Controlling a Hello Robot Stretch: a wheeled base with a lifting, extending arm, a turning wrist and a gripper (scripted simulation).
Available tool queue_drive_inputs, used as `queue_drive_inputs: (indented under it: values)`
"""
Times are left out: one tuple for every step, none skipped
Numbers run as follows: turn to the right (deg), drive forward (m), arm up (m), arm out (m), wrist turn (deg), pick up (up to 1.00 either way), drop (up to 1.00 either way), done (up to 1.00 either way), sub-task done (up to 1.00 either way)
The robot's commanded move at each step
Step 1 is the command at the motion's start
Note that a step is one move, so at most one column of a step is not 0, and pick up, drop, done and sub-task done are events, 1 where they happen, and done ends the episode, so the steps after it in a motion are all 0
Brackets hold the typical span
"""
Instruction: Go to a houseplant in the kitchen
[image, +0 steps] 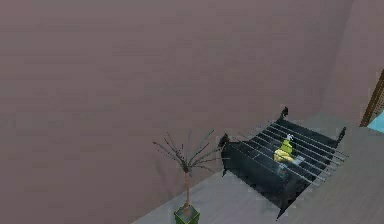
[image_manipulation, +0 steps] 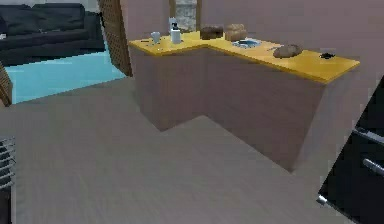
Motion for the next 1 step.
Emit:
queue_drive_inputs:
  values:
    - [0.0, 0.00, 0.00, 0.00, 0.0, 0.00, 0.00, 1.00, 0.00]
